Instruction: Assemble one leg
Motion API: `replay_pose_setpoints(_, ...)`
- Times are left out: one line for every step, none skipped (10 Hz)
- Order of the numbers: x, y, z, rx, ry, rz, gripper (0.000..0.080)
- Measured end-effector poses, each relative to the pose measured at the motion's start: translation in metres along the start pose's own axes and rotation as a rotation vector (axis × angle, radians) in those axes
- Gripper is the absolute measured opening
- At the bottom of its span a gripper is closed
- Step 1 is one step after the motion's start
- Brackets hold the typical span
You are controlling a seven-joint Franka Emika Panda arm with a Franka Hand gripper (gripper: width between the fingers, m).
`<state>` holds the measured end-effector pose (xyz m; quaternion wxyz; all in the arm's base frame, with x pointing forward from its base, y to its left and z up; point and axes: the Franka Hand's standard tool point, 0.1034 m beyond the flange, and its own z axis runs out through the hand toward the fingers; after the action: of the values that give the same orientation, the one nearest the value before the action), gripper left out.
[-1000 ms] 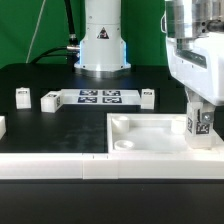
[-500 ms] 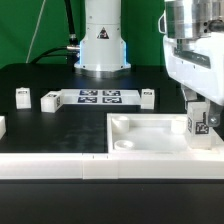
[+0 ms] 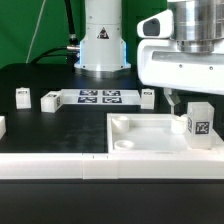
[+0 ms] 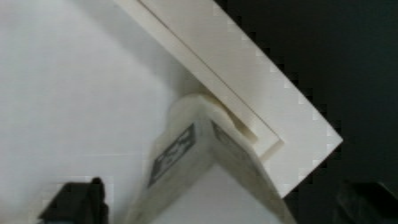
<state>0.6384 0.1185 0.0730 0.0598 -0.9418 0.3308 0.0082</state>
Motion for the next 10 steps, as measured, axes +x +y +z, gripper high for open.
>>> replay_pose_setpoints(0.0007, 0.0008, 0.0001, -0.001, 0.000, -0.083, 0.0648)
replay_pose_setpoints(0.0018, -0.0005, -0.0004, 0.000, 0.012, -0.187, 0.0648)
replay_pose_setpoints(0.0020, -0.0018, -0.0009, -0.009, 0.023, -0.304, 0.0648)
replay_pose_setpoints(0.0015, -0.0025, -0.0010, -0.018, 0.028, -0.389, 0.0648)
replay_pose_setpoints(0.0019, -0.0025, -0.0011, -0.033, 0.037, -0.506, 0.0648)
replay_pose_setpoints(0.0031, -0.0030, -0.0011, -0.031, 0.046, -0.583, 0.0648)
replay_pose_setpoints(0.0044, -0.0005, -0.0002, -0.028, 0.044, -0.596, 0.0648)
replay_pose_setpoints(0.0052, 0.0004, -0.0002, -0.031, 0.045, -0.607, 0.0648)
replay_pose_setpoints(0.0050, 0.0003, -0.0001, -0.031, 0.045, -0.605, 0.0514)
replay_pose_setpoints(0.0051, 0.0004, 0.0000, -0.031, 0.045, -0.605, 0.0376)
